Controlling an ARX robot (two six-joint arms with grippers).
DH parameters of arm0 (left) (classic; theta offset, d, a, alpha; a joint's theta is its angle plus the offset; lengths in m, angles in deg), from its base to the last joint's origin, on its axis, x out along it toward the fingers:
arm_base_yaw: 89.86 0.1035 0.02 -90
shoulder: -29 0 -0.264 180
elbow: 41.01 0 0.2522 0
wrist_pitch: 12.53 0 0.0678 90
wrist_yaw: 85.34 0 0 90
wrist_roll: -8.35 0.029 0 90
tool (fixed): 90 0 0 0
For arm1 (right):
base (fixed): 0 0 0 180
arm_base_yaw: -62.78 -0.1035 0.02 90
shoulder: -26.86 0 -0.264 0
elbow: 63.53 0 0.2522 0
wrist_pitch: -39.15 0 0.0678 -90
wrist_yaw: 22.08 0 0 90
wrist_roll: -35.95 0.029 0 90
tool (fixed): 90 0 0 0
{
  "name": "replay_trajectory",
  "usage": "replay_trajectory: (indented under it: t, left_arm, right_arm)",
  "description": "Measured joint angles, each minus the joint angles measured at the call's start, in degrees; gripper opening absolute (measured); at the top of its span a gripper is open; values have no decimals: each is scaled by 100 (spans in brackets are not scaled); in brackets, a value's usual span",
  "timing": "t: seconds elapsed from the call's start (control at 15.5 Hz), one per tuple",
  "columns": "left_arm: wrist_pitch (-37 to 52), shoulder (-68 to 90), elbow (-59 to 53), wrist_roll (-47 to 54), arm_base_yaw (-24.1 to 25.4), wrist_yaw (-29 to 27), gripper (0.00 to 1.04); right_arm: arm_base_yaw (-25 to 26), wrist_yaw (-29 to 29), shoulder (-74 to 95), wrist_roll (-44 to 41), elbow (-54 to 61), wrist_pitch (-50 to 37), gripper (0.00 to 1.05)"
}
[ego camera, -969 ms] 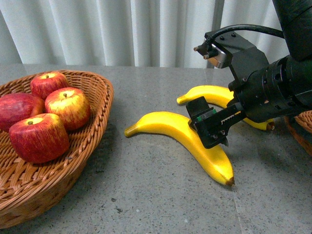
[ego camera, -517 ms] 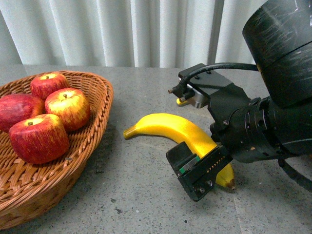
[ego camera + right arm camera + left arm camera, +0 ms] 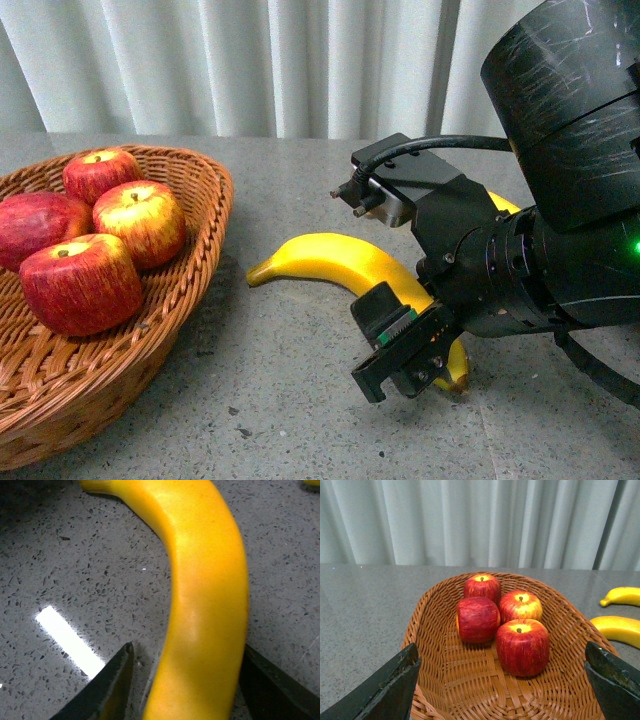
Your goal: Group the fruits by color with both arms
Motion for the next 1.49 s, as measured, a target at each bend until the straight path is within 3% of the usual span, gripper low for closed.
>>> replay_trajectory:
  t: [0.26, 0.52, 0.58, 0.78, 0.97, 1.1, 1.16, 1.49]
  left_arm:
    - [0, 0, 0, 2, 0, 0, 98]
    - [0, 0, 0, 0, 0, 0, 98]
    - [0, 0, 0, 0, 0, 0, 98]
    - [0, 0, 0, 0, 0, 0, 98]
    - [-2, 0, 0, 0, 0, 0, 98]
    - [0, 0, 0, 2, 0, 0, 98]
    - [0, 0, 0, 0, 0, 0, 98]
    - [0, 0, 0, 0, 0, 0, 98]
  right_arm:
    - [267, -22, -98, 179, -142, -20, 33]
    - [988, -339, -769, 662, -494, -223, 32]
    - [1309, -608, -1032, 839, -492, -378, 32]
    - [2914, -1360, -1982, 546, 264, -1067, 31]
    - [4223, -2037, -2033, -240, 946, -807, 31]
    - [4765, -2232, -1982, -835, 1126, -675, 31]
    - [4881, -2277, -1980, -1012, 1123, -627, 35]
    - [4548, -2446, -2463, -907, 1045, -667, 96]
